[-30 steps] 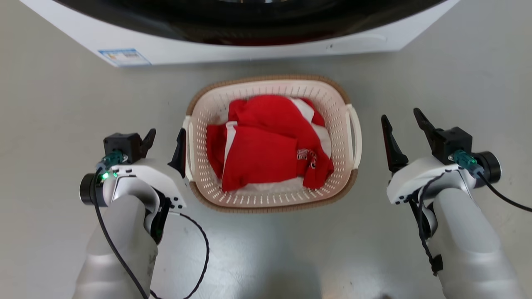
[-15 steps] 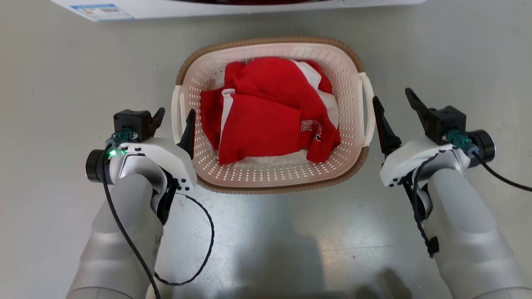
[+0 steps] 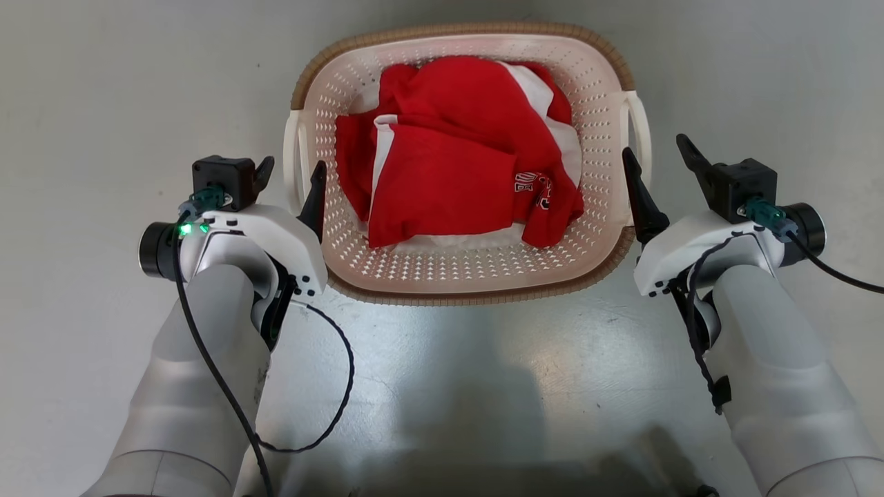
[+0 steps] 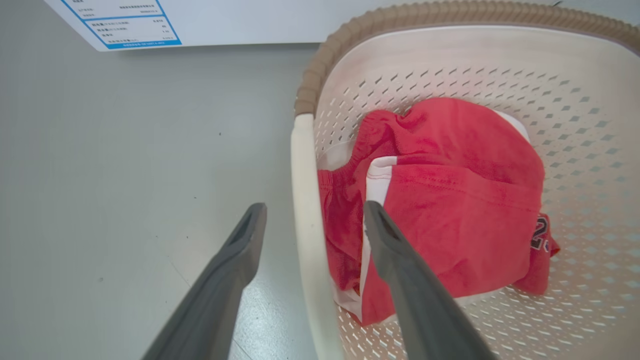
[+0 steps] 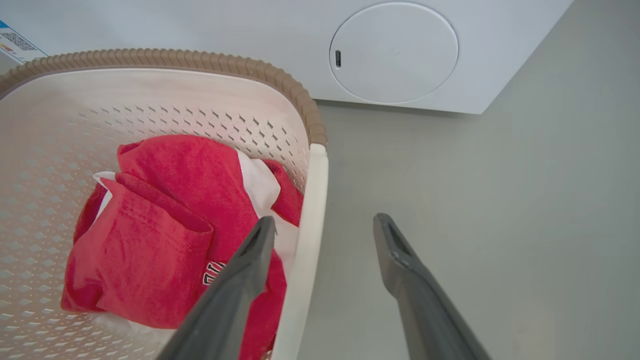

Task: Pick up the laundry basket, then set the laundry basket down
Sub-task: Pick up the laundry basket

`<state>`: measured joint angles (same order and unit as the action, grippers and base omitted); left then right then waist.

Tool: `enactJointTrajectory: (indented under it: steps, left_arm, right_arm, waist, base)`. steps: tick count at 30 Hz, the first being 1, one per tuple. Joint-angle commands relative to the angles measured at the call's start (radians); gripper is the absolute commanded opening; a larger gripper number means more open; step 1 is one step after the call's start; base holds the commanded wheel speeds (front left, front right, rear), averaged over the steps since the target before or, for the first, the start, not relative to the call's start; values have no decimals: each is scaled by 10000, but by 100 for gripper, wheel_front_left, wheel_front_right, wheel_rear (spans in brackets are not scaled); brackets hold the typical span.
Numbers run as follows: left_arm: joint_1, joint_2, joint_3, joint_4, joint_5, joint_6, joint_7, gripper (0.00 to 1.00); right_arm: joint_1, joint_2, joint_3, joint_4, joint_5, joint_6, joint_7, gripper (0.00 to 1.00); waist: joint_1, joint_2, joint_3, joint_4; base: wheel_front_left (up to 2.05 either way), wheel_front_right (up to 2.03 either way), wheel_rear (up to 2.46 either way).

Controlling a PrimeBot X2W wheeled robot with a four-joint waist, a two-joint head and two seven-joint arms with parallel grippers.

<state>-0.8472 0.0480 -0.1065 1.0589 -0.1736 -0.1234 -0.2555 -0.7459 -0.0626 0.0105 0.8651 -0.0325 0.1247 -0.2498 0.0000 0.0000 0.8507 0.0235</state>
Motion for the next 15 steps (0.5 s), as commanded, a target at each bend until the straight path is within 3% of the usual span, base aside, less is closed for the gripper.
enactJointTrajectory:
  steps: [1,15]
  left_arm:
    - [30,282,118,-39,85,11,-63,100]
    - [-458,262,-179,239,217,-21,-63,100]
  right_arm:
    - [84,123,174,49,74,60,-120,100]
    - [-569,123,344,925,467,60,-120,100]
  waist:
    - [0,0,120,50]
    - [0,0,531,203]
  base:
    - [0,0,0]
    - [0,0,0]
